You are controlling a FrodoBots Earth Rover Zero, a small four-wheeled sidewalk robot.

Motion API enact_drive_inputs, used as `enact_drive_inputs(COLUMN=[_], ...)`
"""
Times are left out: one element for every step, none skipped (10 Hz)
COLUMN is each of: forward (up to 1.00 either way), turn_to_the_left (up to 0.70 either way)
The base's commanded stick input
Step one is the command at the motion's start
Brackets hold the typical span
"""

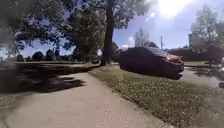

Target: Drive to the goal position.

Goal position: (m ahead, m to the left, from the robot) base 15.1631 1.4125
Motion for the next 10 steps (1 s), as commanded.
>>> enact_drive_inputs(forward=[0.0,0.0,0.0,0.0,0.0,0.0,0.0,0.0,0.0,0.0], turn_to_the_left=[0.7,0.7,0.7,0.7,0.7,0.7,0.7,0.7,0.7,0.23])
